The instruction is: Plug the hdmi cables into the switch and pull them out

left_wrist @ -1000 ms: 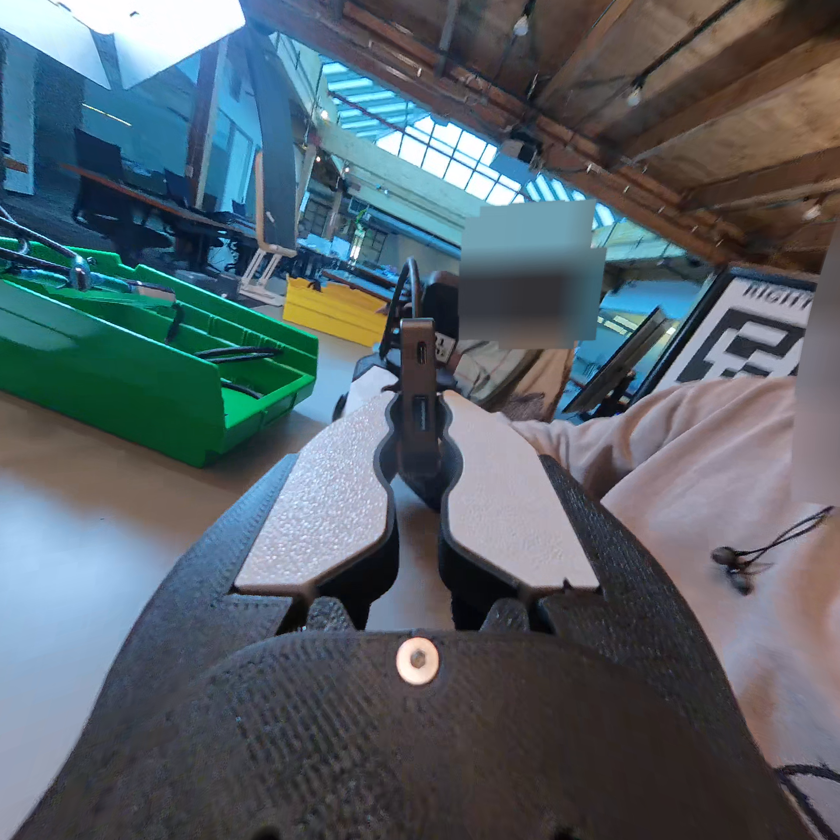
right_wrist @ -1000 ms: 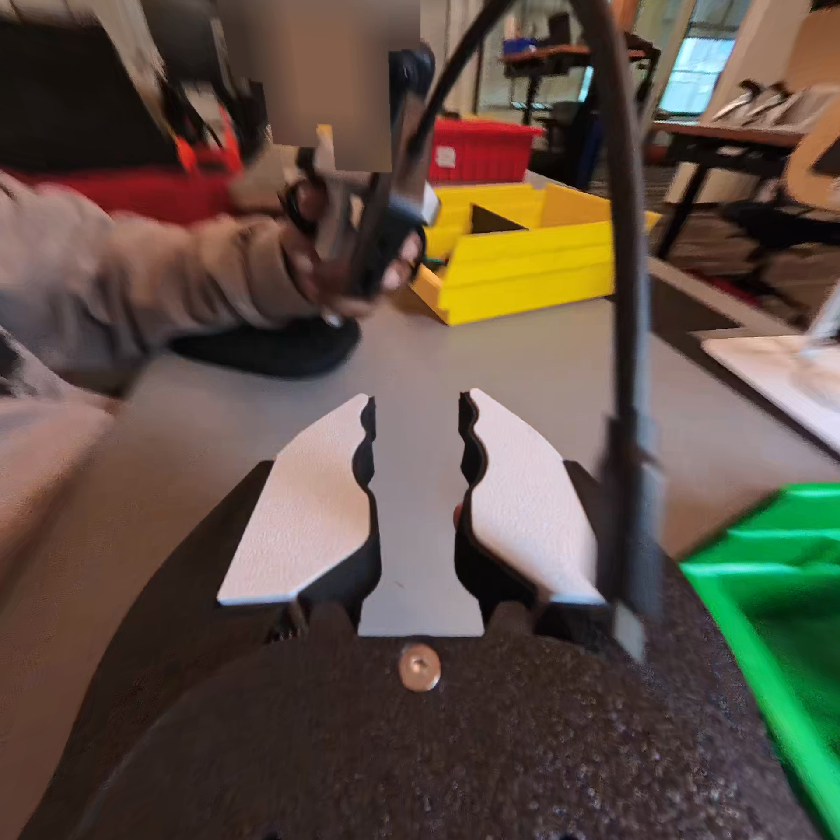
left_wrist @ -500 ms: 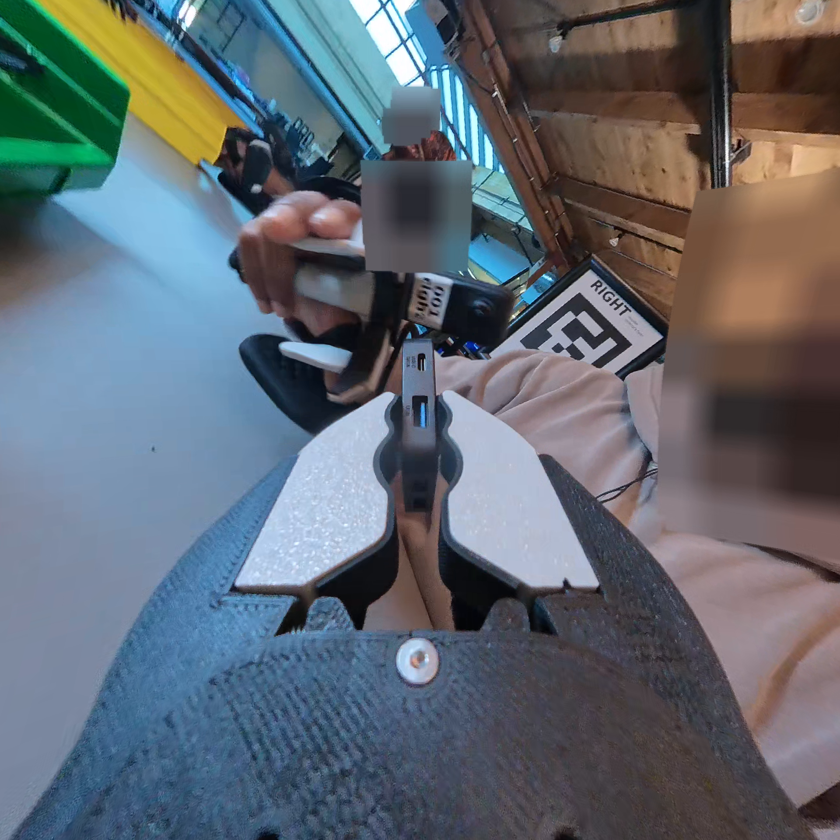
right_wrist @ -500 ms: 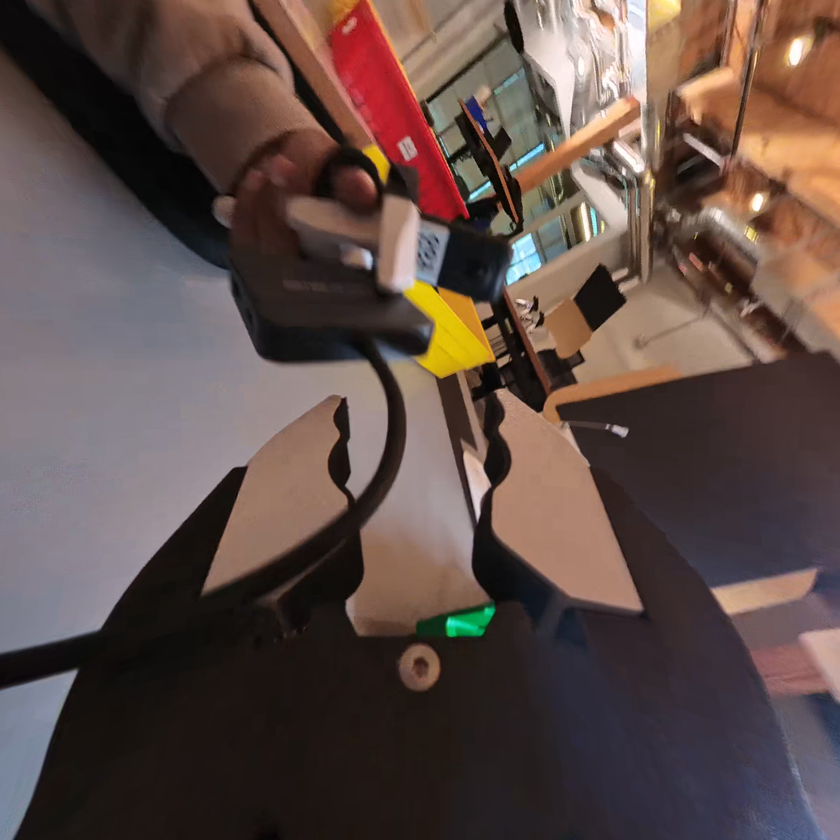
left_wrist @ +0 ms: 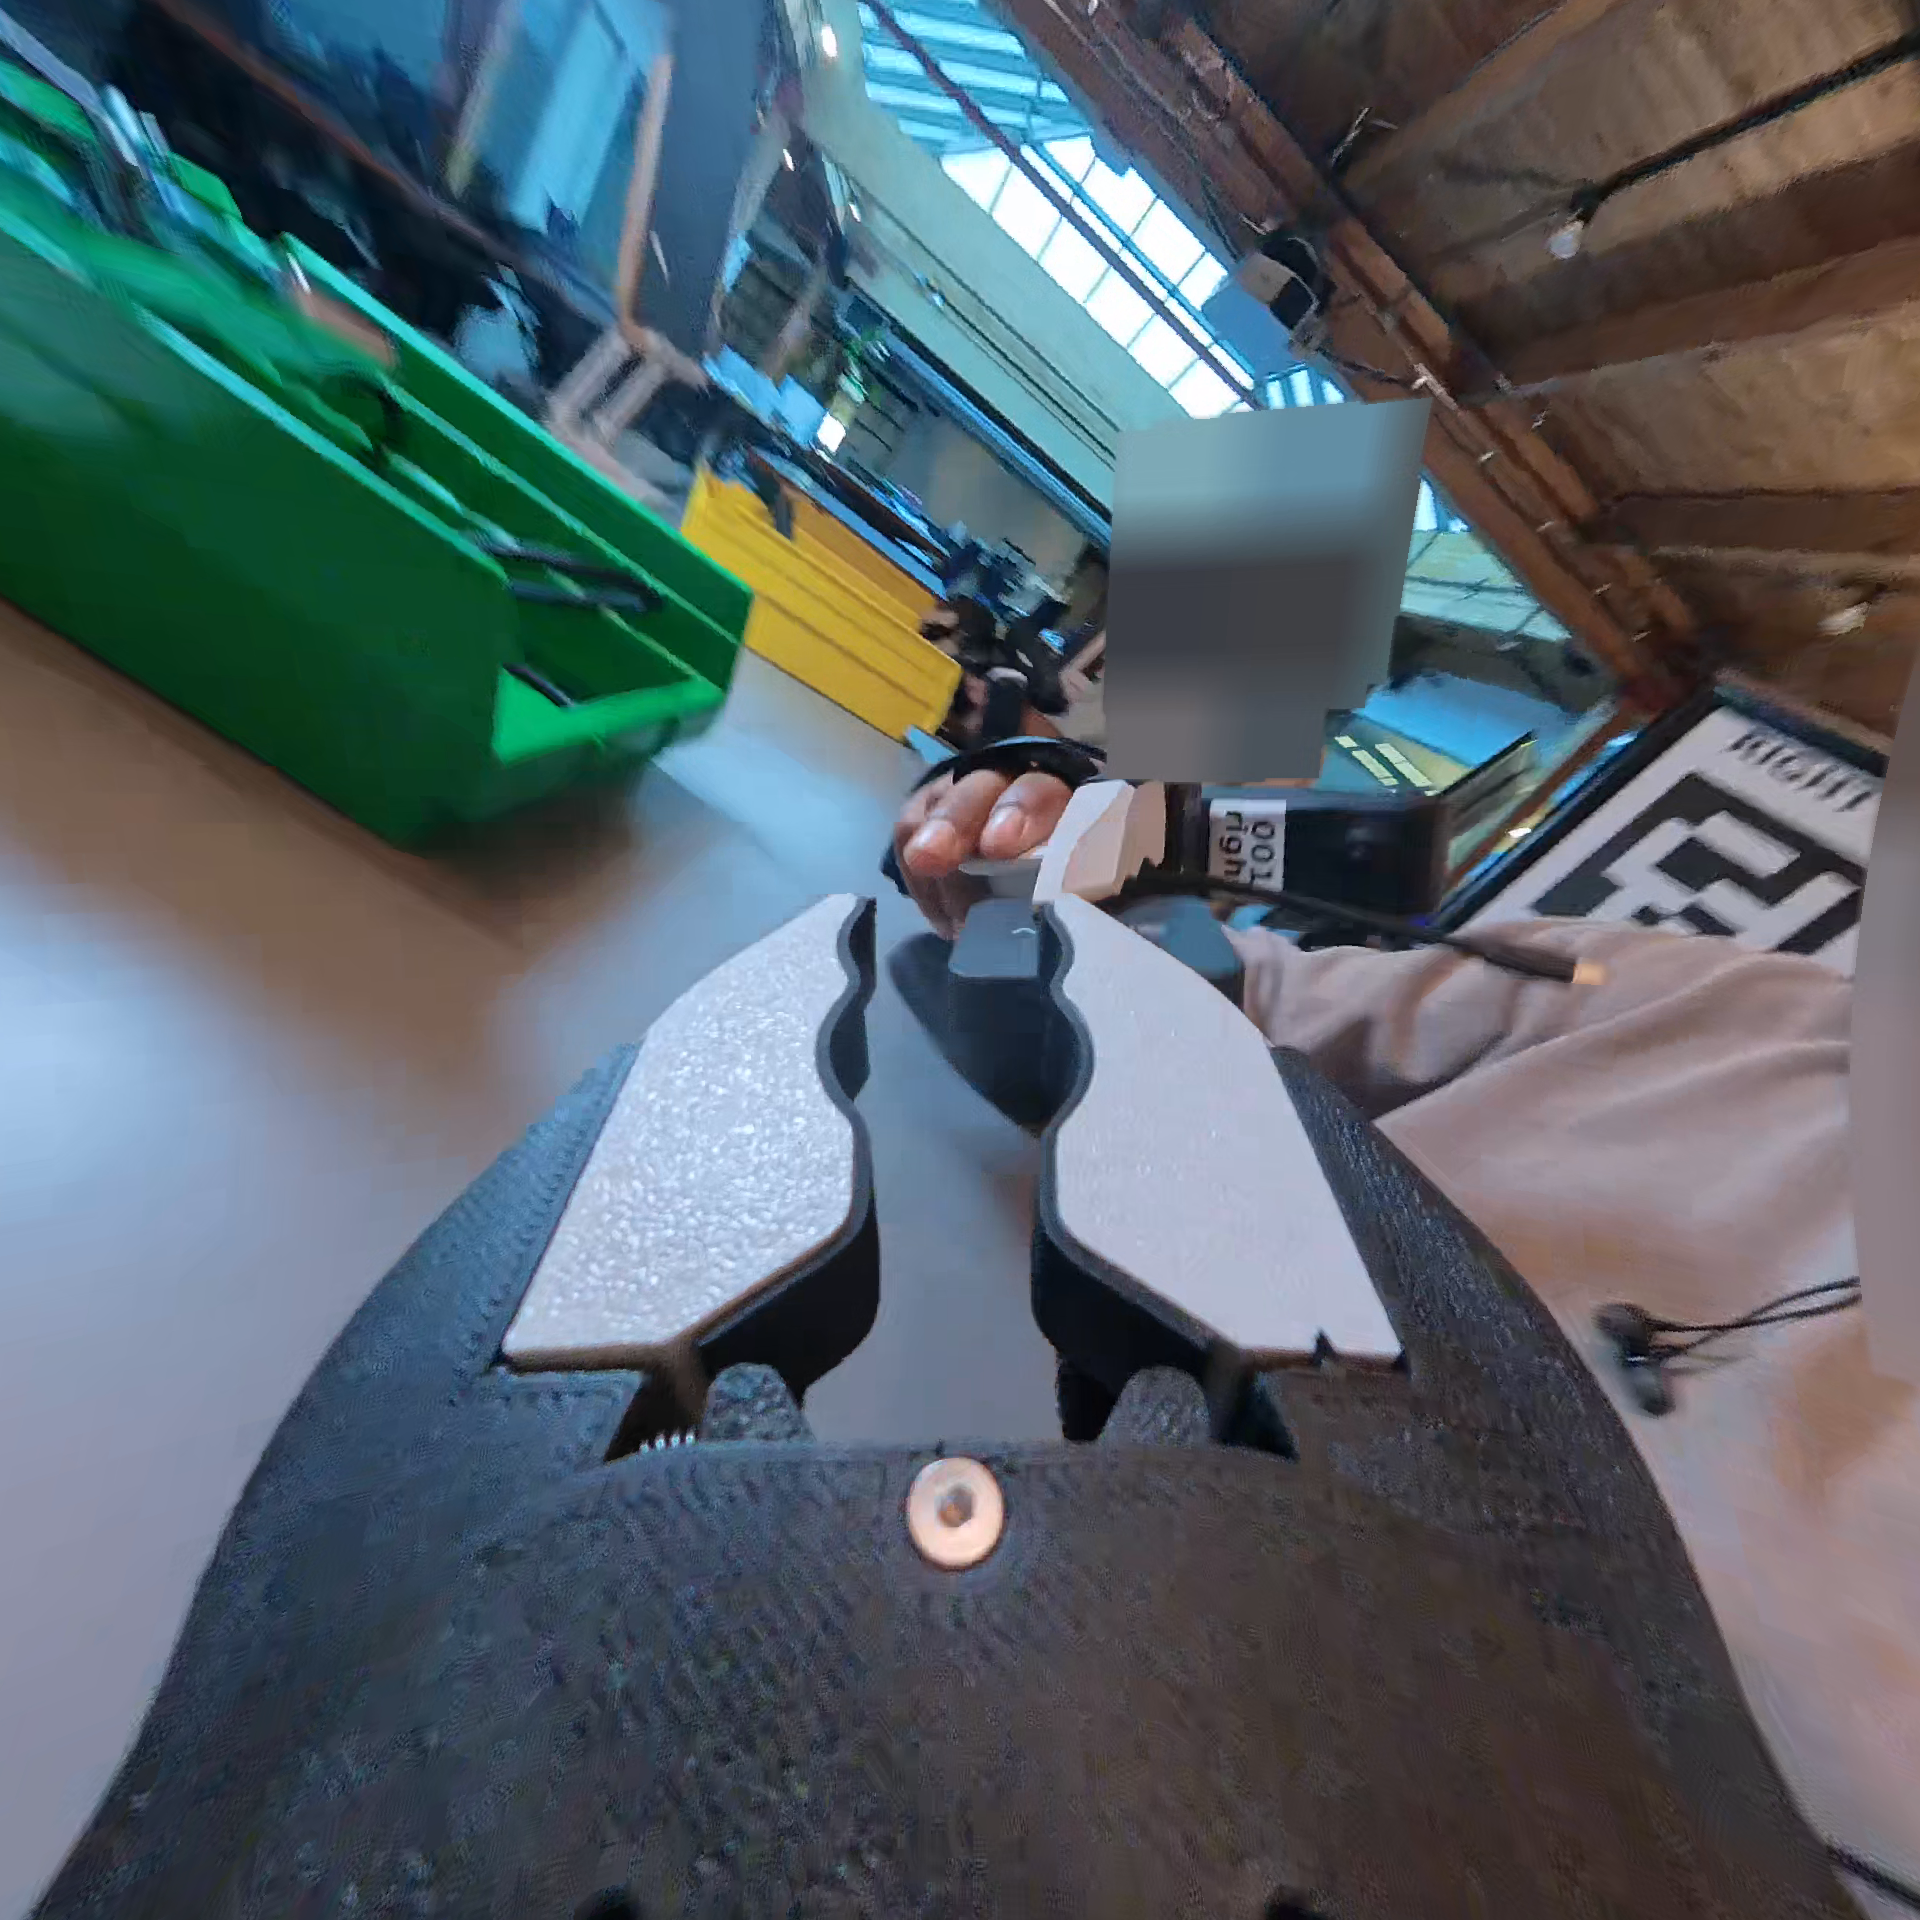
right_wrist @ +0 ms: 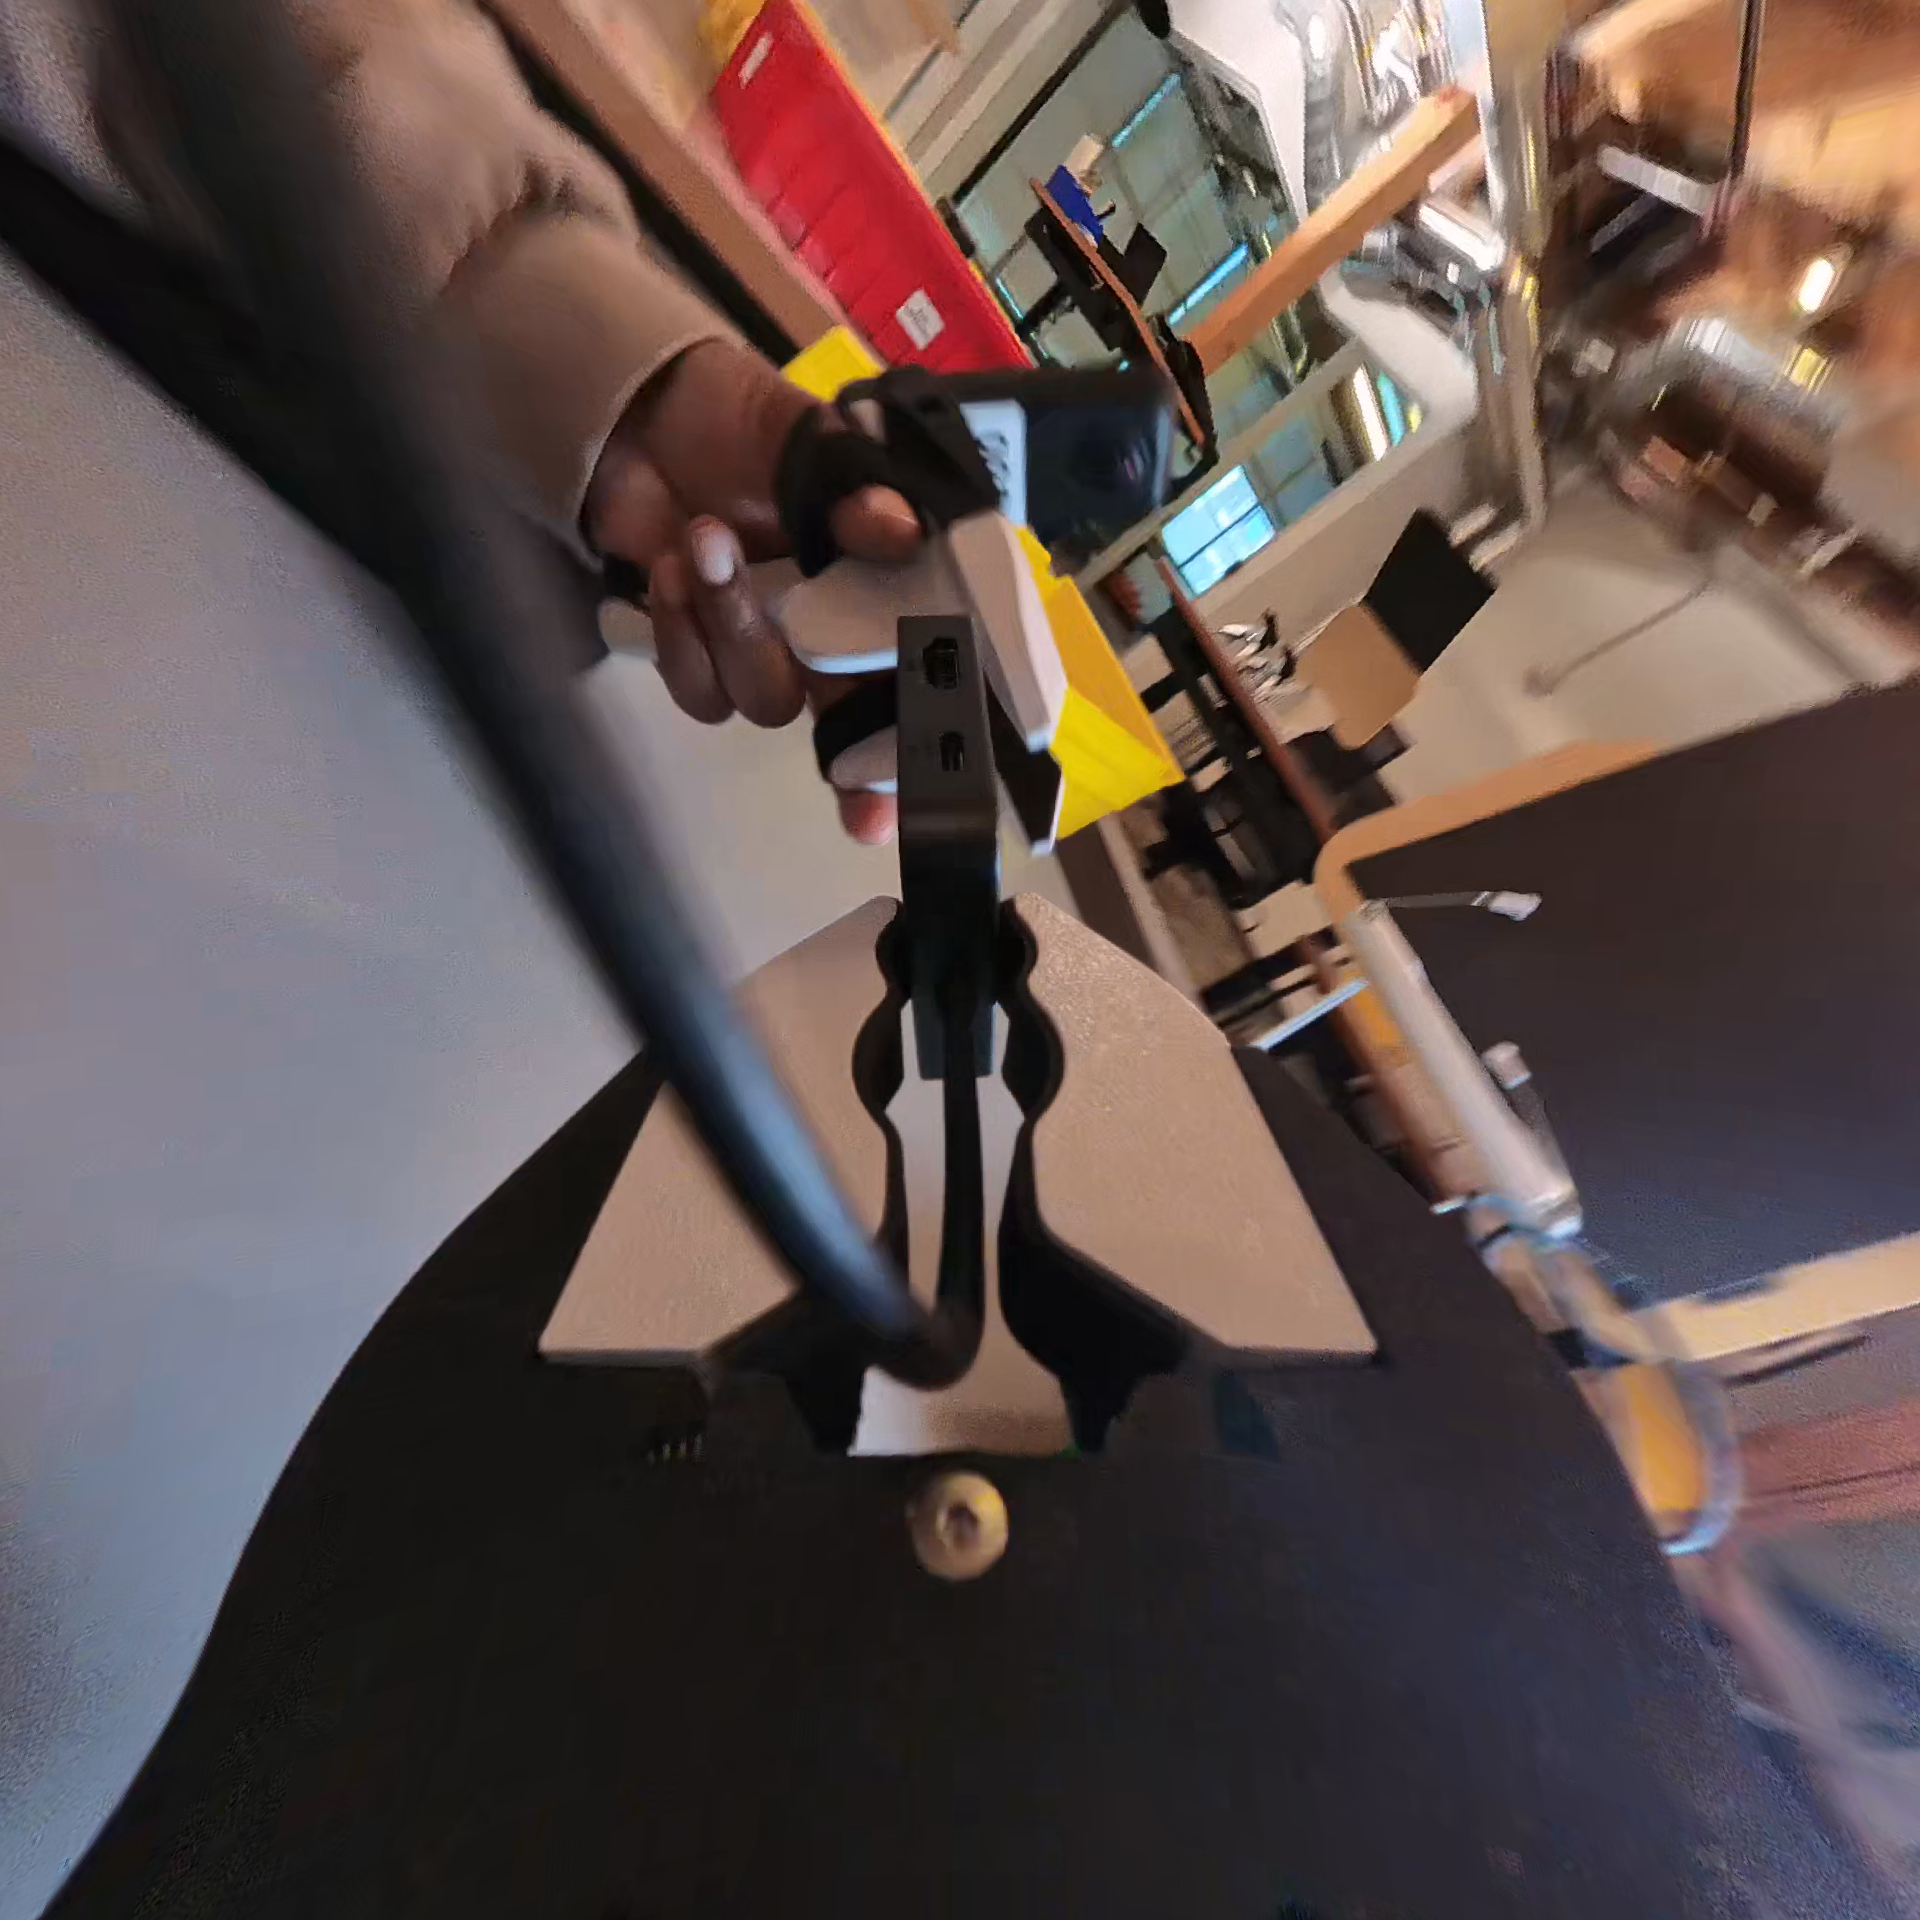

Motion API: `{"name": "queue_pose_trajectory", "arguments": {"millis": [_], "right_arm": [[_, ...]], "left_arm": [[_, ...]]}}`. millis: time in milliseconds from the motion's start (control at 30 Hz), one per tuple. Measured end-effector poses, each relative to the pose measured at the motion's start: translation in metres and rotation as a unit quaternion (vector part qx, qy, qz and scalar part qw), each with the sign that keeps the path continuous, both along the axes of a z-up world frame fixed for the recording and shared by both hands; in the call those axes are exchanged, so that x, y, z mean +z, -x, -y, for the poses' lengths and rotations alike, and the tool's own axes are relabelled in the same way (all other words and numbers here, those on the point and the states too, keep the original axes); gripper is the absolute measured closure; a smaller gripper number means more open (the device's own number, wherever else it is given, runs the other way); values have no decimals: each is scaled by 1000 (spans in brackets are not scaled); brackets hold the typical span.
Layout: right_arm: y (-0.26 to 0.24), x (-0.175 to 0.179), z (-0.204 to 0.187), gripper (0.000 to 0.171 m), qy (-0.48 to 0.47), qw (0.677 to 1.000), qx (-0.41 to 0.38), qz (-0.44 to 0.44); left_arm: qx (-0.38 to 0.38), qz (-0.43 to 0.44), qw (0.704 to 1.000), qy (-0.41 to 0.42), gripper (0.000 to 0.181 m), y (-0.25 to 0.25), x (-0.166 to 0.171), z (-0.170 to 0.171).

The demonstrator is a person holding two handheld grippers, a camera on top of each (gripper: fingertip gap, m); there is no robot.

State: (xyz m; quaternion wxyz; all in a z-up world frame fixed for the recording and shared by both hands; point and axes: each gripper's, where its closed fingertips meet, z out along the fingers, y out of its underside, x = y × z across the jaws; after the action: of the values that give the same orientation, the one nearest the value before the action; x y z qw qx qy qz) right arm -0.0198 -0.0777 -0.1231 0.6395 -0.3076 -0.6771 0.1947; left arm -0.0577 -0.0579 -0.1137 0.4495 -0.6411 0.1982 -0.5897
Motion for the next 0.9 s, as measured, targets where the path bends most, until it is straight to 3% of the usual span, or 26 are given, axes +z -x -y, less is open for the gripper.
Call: {"name": "queue_pose_trajectory", "arguments": {"millis": [100,233,300,333,500,633,733,833,900], "right_arm": [[-4,-4,-10,157,144,989,18,13],[1,-27,-3,157,289,952,48,86],[3,-34,1,157,319,940,47,109],[3,-34,3,156,323,938,52,112],[-2,15,15,156,377,915,142,-10],[-2,16,21,142,367,917,154,-19],[5,14,29,139,372,914,162,-16],[11,6,33,155,347,926,146,1],[9,4,30,156,342,929,139,10]], "left_arm": [[43,-65,989,-124,148,9,10,2],[23,-215,940,-265,146,-18,-14,20],[24,-281,909,-306,164,-29,-29,24],[22,-302,899,-318,164,-32,-33,26],[22,-186,930,-316,166,-34,7,40],[14,-84,949,-305,166,-29,32,50],[11,-83,951,-298,167,-30,27,48],[-13,-74,956,-284,166,-38,21,52],[-8,-89,952,-292,166,-40,17,51]]}}
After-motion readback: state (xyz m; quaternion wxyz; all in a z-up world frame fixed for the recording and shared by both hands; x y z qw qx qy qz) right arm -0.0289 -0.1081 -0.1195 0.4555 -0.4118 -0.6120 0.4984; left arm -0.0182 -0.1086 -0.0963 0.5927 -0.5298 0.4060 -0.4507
